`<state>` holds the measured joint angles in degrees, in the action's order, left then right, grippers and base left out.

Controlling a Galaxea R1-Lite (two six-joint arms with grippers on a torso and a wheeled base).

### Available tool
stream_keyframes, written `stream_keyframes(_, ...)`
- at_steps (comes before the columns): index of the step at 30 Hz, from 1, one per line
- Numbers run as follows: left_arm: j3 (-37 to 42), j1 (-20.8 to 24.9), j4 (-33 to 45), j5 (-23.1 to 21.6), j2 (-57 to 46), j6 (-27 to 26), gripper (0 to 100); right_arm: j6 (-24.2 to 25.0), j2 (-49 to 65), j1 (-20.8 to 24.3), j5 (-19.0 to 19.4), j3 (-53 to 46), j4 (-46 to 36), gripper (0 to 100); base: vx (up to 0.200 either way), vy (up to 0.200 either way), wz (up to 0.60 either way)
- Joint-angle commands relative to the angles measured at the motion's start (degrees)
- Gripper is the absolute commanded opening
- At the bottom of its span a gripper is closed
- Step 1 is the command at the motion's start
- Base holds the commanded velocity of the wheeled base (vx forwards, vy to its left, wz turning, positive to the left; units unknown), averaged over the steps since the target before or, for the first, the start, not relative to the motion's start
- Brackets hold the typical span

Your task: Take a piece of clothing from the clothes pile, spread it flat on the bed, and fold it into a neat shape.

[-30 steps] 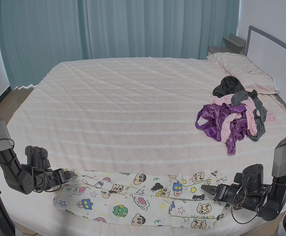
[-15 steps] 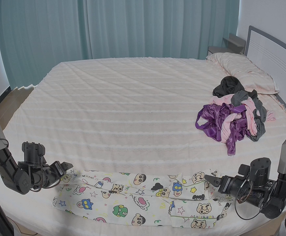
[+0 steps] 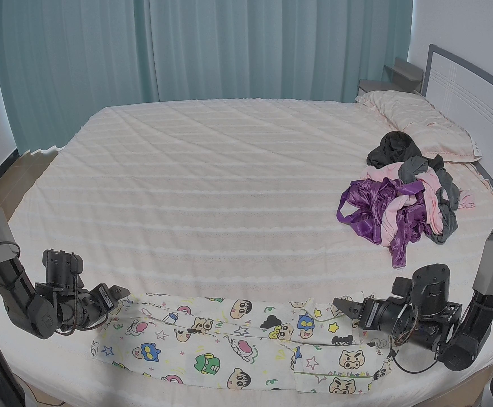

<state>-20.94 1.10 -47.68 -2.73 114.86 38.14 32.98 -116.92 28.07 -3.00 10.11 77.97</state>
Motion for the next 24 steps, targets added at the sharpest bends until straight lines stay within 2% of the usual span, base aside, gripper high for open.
stream_keyframes(1,0.29,0.22,-0.05,0.01,0.54,0.00,100,-0.02,0.03,0.40,0.01,2.55,-1.42,100,0.000,0.000,0.00)
stream_keyframes(3,0.20,0.31,-0.14,0.01,0.54,-0.09,100,-0.02,-1.21,0.23,0.19,3.96,-3.88,100,0.000,0.000,0.00)
stream_keyframes(8,0.29,0.22,-0.14,0.01,0.54,-0.18,100,-0.10,-4.90,-0.30,0.10,5.54,-4.23,100,0.000,0.000,0.00)
stream_keyframes(9,0.29,0.22,-0.14,0.01,0.45,-0.18,100,-0.19,-5.69,-0.30,0.10,5.89,-4.32,0,0.000,0.000,0.00)
stream_keyframes(17,0.46,0.31,-0.14,0.01,0.45,-0.18,100,-1.42,-5.78,-2.94,-0.08,5.27,-3.62,0,0.000,0.000,0.00)
stream_keyframes(24,0.99,0.31,-0.14,0.01,0.45,-0.26,100,-1.60,2.57,-2.50,0.10,3.08,-3.88,0,0.000,0.000,0.00)
